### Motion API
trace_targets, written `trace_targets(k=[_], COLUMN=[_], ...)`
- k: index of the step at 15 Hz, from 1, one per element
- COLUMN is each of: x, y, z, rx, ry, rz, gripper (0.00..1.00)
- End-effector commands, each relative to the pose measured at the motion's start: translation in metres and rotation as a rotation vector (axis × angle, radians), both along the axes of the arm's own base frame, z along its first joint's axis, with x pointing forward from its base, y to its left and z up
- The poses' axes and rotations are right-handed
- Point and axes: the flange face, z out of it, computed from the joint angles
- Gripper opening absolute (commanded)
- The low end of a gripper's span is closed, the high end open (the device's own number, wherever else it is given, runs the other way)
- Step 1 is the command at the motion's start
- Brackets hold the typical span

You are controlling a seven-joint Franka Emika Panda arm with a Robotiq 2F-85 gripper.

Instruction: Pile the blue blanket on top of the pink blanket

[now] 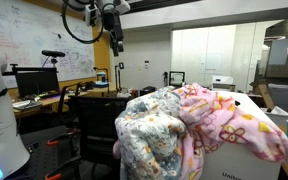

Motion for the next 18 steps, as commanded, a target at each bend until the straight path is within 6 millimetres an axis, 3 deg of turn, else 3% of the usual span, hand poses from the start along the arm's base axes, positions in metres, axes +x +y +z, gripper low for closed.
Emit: trace_targets(k=[1,10,18], x=[-0.011,-0.024,-0.02], y=[0.003,0.006,0.006], z=[0.023,0.057,0.049], rx=[0.014,0.06,0.063], ry=[0.073,0.172,0.16], rz=[0.15,0.12,0.124], gripper=[1.0,1.0,1.0])
